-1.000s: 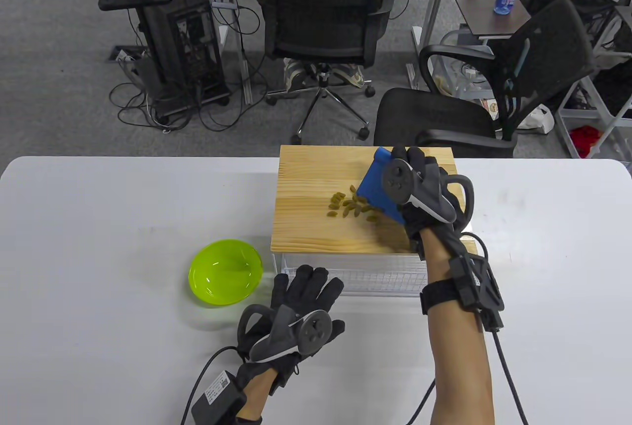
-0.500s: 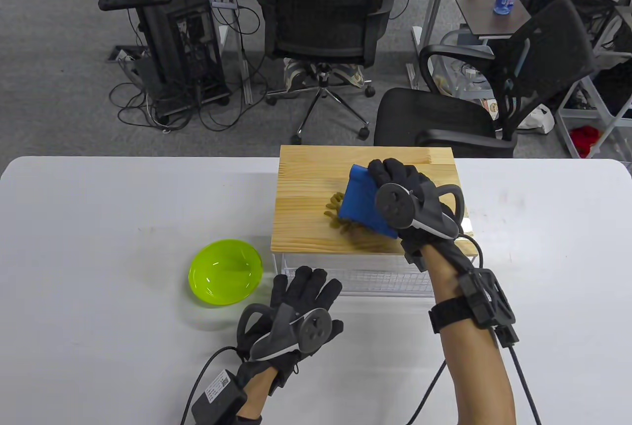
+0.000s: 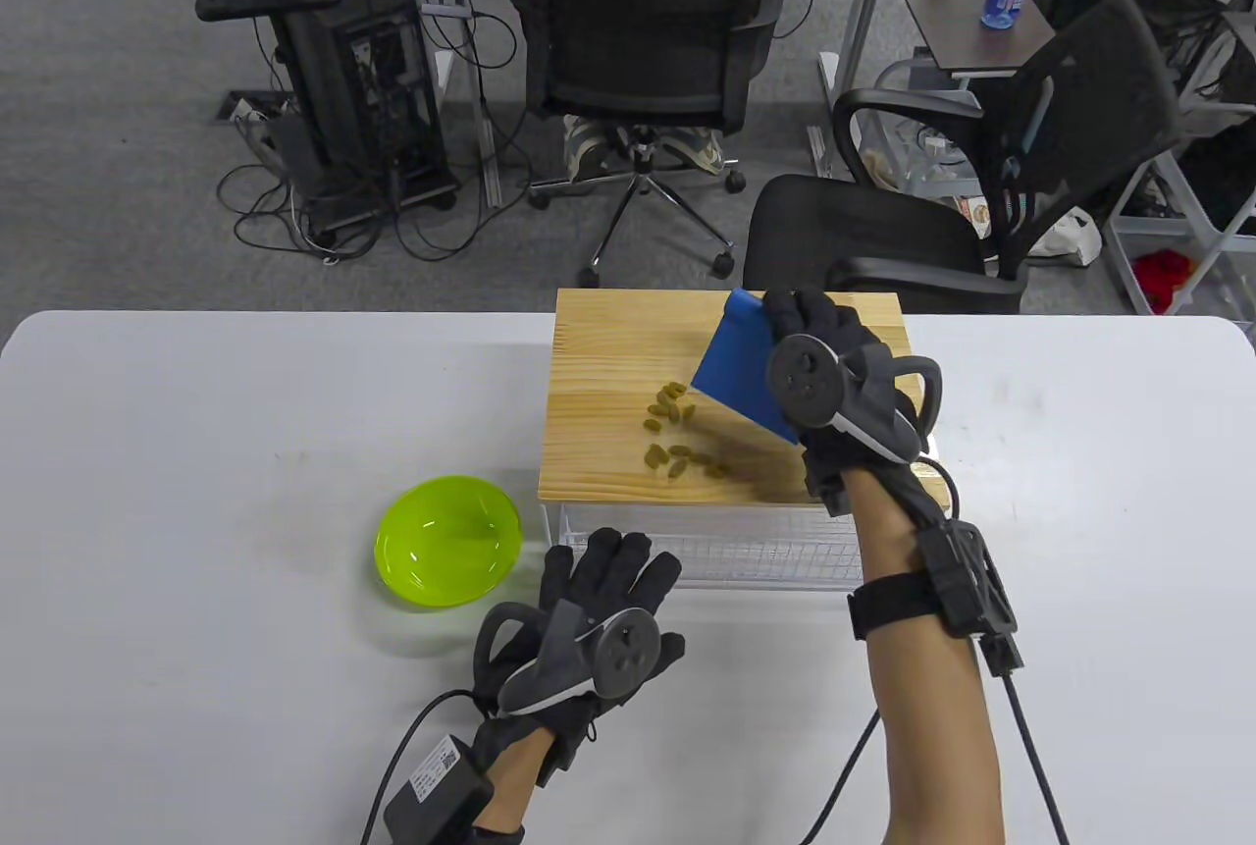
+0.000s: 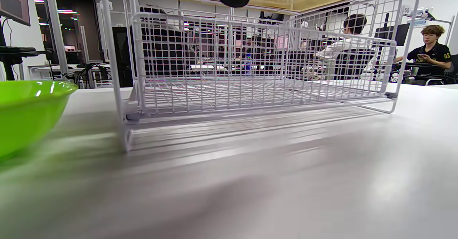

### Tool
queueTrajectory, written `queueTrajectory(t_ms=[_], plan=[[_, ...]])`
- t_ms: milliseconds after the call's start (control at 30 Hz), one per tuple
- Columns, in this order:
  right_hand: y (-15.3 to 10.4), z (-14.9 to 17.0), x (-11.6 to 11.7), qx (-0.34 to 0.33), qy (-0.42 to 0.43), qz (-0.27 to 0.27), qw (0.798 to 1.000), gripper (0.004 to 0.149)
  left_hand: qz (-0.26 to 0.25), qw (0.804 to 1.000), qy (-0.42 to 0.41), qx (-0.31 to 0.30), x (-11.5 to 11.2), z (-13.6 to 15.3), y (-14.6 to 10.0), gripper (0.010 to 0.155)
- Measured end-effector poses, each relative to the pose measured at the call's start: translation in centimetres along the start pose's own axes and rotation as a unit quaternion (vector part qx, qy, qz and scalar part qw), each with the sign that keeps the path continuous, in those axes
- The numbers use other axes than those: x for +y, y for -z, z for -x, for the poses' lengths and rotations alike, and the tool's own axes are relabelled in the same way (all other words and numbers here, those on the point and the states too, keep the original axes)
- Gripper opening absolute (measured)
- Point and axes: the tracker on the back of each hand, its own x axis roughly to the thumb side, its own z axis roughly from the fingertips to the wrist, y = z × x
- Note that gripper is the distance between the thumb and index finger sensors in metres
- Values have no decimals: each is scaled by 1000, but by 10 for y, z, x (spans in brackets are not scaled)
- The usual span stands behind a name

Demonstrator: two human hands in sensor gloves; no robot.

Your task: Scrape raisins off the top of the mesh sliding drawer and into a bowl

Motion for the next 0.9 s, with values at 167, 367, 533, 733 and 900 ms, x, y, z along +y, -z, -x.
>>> queueTrajectory(t_ms=[167, 367, 533, 733, 900], plan=[[15, -1, 10, 69, -65, -33, 995, 59, -4, 1000, -8, -1, 2, 0, -1, 74], [25, -22, 17, 34, -34, -35, 998, 58, -7, 1000, -22, 1, 5, 5, -2, 74], [20, -43, 17, -38, -20, -23, 999, 58, 1, 1000, -21, 1, 3, 7, -2, 74], [7, -53, 12, -124, 24, -17, 992, 59, 3, 1000, -21, -3, 2, 5, -2, 74], [-3, -60, 8, -173, 33, -6, 984, 59, 11, 1000, -18, -5, 1, 3, -2, 74]])
